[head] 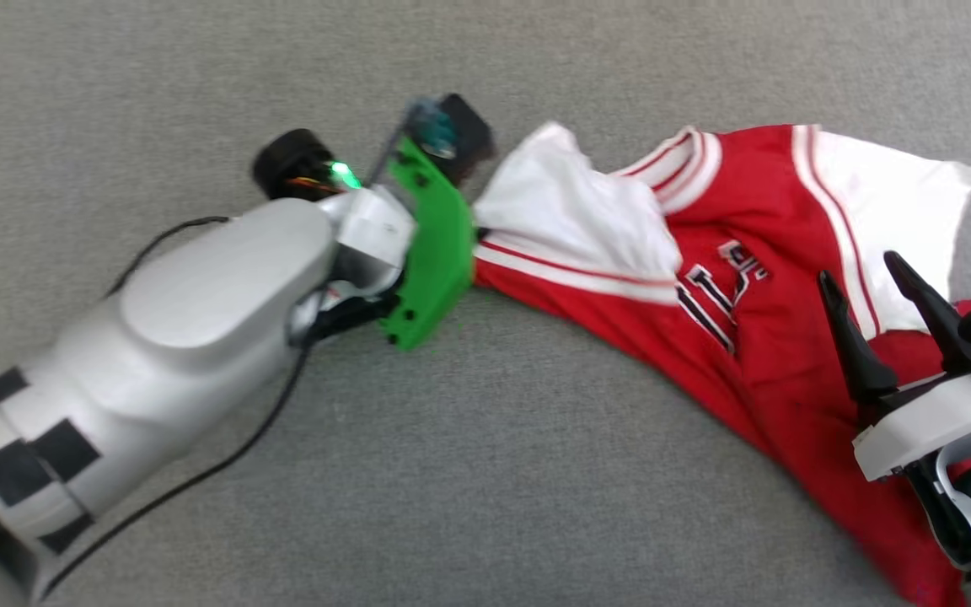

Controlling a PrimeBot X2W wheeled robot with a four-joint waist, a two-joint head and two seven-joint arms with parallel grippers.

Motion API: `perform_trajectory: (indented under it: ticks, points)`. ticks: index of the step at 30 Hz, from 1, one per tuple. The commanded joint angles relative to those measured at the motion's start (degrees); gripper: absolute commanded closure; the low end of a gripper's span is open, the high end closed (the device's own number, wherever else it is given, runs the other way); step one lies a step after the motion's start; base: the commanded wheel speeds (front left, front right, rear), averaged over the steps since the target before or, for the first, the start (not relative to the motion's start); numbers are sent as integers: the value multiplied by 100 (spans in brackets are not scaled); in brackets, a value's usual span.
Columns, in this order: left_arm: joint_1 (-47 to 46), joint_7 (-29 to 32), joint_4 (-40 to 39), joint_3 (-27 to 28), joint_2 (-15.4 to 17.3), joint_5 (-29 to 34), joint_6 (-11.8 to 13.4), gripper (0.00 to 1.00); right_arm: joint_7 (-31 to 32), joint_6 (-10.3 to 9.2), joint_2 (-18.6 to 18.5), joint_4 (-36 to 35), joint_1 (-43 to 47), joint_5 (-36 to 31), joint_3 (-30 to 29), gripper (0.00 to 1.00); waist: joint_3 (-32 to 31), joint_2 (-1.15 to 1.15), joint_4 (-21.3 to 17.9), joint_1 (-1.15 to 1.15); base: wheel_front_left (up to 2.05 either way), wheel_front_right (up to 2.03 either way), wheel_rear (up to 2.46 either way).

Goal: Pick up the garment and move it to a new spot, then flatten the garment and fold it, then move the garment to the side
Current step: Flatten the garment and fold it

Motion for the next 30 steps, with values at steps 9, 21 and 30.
perform_trajectory:
  ticks: [9, 21, 30]
  points:
    - [484, -426, 602, 95, 1056, -320, -15, 100, 89, -10, -41, -101, 134, -43, -76, 0, -269, 0, 466, 0, 0, 0, 0]
    - [1015, -951, 1546, 206, 872, -768, -15, 0, 216, -10, -73, -174, 184, -79, -110, 0, -303, 0, 529, 0, 0, 0, 0]
    - [31, -969, 463, 620, 1312, -1076, -15, 0, 252, -10, -93, -283, 379, -81, -310, 0, -558, 0, 637, 0, 0, 0, 0]
